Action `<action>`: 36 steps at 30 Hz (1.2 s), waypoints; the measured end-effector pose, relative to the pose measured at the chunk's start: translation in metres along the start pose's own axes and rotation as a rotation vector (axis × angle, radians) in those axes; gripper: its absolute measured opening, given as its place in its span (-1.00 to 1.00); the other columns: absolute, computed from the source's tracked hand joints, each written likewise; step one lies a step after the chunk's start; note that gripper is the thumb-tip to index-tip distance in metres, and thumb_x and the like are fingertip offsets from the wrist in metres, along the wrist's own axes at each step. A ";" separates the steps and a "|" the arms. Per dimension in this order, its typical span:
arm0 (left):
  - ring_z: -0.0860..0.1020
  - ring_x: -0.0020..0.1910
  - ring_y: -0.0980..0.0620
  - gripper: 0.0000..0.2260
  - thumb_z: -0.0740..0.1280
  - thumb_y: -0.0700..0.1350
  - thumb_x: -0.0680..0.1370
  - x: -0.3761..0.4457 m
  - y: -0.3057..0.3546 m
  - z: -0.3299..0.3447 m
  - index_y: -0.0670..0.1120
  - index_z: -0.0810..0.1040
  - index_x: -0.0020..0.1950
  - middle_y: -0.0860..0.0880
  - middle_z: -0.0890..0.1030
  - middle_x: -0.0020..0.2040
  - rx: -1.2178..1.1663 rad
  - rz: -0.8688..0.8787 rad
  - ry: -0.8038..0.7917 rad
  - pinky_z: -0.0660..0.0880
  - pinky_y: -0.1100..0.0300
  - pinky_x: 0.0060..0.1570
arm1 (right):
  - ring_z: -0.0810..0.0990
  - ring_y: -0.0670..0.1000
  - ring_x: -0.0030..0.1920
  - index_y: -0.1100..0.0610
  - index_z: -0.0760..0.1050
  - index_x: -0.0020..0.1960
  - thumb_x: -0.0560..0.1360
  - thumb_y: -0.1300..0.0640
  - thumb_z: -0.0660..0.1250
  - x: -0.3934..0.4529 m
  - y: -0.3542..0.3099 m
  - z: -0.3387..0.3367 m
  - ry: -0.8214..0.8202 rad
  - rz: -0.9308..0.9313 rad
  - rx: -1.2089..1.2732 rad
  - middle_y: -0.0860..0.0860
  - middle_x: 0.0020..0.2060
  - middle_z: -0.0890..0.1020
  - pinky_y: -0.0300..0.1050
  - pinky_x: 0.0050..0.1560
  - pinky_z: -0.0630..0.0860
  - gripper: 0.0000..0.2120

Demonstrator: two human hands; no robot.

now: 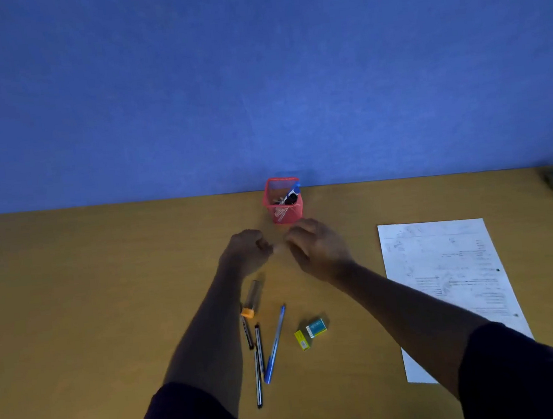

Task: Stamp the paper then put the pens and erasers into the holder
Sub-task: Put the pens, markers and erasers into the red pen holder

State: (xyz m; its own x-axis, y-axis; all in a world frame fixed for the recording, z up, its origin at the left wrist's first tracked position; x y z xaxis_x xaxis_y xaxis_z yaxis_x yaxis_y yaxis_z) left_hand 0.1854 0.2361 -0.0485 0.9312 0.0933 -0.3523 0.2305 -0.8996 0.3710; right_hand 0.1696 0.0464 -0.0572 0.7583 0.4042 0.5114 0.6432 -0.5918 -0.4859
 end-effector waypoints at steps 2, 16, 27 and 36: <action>0.57 0.17 -0.14 -0.69 0.45 0.09 0.51 -0.008 -0.005 -0.003 -0.13 0.62 0.08 -0.13 0.62 0.13 0.216 0.037 -0.123 0.56 0.03 0.09 | 0.60 0.08 -0.08 0.12 0.64 0.01 0.48 0.24 0.37 -0.013 -0.011 0.008 -0.192 -0.037 0.020 0.06 -0.06 0.65 0.01 -0.11 0.59 -0.86; 0.64 0.02 -0.12 -0.69 0.48 -0.02 0.45 -0.052 -0.023 0.023 -0.05 0.57 0.15 -0.11 0.63 0.09 0.444 -0.055 -0.164 0.60 0.05 -0.07 | 0.53 0.08 0.18 0.06 0.59 0.16 0.48 0.13 0.43 -0.057 -0.038 0.043 -0.874 -0.469 -0.245 0.01 0.12 0.62 0.06 0.15 0.50 -0.75; 0.62 -0.13 -0.09 -0.79 0.34 -0.04 0.53 -0.044 -0.034 0.026 -0.01 0.40 0.11 -0.03 0.61 -0.10 -0.113 -0.085 0.025 0.49 0.17 -0.26 | 0.56 0.10 0.08 0.12 0.54 0.11 0.54 0.22 0.28 -0.042 0.004 0.025 -0.579 -0.069 -0.107 0.06 0.06 0.61 -0.04 0.12 0.42 -0.83; 0.61 -0.18 -0.05 -0.86 0.37 -0.25 0.57 -0.028 -0.032 0.015 -0.02 0.59 0.05 -0.12 0.62 -0.10 -1.052 -0.362 0.145 0.59 0.14 -0.43 | 0.56 -0.16 -0.12 0.13 0.57 0.07 0.55 0.25 0.34 -0.034 0.021 0.005 -0.096 0.447 0.376 -0.01 -0.07 0.63 -0.43 -0.16 0.43 -0.88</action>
State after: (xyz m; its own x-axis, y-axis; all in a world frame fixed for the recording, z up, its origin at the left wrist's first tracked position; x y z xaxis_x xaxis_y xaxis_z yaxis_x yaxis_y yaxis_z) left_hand 0.1477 0.2556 -0.0634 0.7690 0.3868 -0.5090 0.5547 -0.0079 0.8320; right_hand 0.1577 0.0231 -0.0884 0.9593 0.2443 0.1417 0.2396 -0.4382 -0.8664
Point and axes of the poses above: each hand's wrist, its own x-axis towards the middle knuckle, its own z-axis out of the palm, y = z × x, the point moved 2 cm from there along x, towards the middle knuckle
